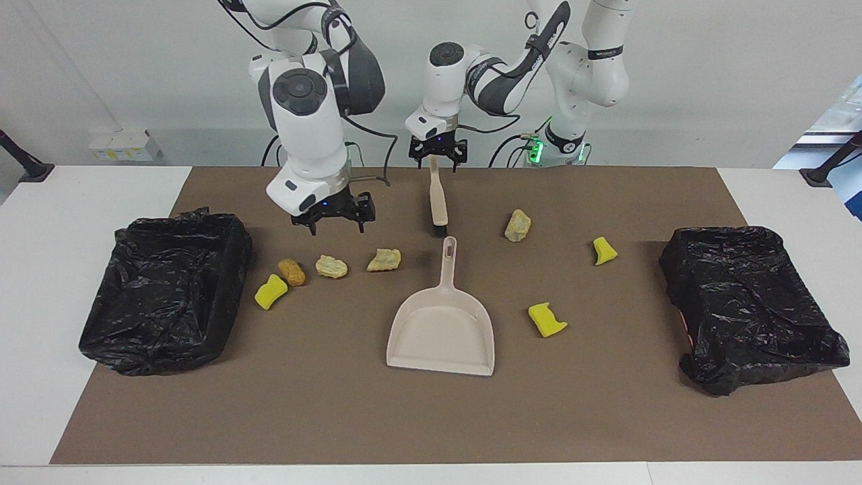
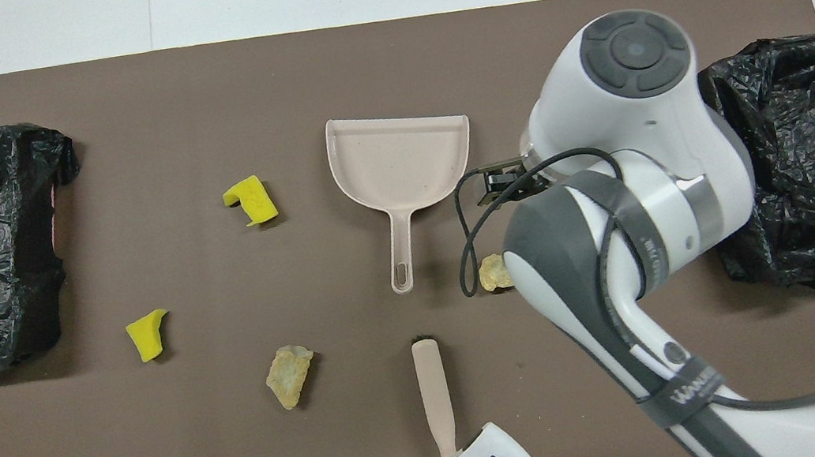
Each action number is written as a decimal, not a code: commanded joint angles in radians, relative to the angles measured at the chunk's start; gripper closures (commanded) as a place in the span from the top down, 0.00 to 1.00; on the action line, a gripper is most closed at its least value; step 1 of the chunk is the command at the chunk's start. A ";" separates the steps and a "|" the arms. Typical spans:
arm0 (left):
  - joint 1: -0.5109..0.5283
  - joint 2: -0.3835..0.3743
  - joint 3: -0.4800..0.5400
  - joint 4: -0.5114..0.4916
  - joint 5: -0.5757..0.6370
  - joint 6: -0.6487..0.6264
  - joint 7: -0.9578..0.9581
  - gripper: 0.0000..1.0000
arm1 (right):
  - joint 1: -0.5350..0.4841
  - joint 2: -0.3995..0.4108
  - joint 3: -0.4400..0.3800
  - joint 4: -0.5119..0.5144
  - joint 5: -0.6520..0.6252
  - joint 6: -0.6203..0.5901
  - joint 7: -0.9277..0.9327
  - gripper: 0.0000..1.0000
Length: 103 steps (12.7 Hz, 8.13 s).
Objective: Sweep and dump trash in bin
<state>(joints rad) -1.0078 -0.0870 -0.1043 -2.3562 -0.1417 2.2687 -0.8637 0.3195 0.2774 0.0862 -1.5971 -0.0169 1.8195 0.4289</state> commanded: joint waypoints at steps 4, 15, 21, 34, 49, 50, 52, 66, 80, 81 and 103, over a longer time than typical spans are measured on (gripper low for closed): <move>-0.032 0.044 0.023 -0.017 -0.071 0.020 -0.031 0.52 | 0.111 0.143 0.001 0.085 0.022 0.095 0.241 1.00; 0.130 -0.085 0.029 -0.002 -0.001 -0.366 -0.014 0.00 | 0.219 0.227 0.000 0.059 -0.034 0.285 0.330 0.49; 0.447 -0.119 0.029 0.003 0.193 -0.465 -0.014 0.00 | 0.227 0.213 0.000 0.023 -0.038 0.290 0.312 0.67; 0.899 -0.091 0.026 -0.038 0.361 -0.379 -0.006 0.00 | 0.219 0.132 0.023 -0.021 -0.094 0.241 0.161 0.00; 0.692 -0.019 0.026 0.066 0.091 -0.324 0.816 0.00 | 0.022 -0.133 0.021 -0.257 -0.178 0.072 -1.306 0.00; 0.701 0.021 0.028 0.136 0.093 -0.340 0.819 0.00 | 0.027 -0.136 0.021 -0.273 -0.211 0.075 -1.341 0.00; 0.739 0.110 0.029 0.275 0.103 -0.368 0.844 0.00 | 0.068 -0.129 0.021 -0.284 -0.280 0.076 -1.372 0.00; 0.844 0.397 0.029 0.557 0.367 -0.267 1.258 0.00 | 0.122 -0.093 0.021 -0.376 -0.291 0.264 -1.362 0.00; 0.606 0.138 0.020 0.377 0.286 -0.654 1.038 0.00 | 0.130 -0.092 0.023 -0.377 -0.282 0.247 -1.394 0.00; 0.597 0.124 0.021 0.377 0.286 -0.707 0.881 0.00 | 0.133 -0.093 0.023 -0.377 -0.282 0.245 -1.394 0.00; 0.336 0.081 0.017 0.126 -0.200 -0.067 0.227 0.00 | 0.168 -0.063 0.023 -0.405 -0.290 0.307 -1.291 0.00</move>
<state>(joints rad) -0.6300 -0.0342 -0.1027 -2.2856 -0.3259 2.2030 -0.6731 0.4816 0.2038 0.1012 -1.9909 -0.3039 2.0983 -0.8854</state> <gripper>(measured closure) 0.744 0.692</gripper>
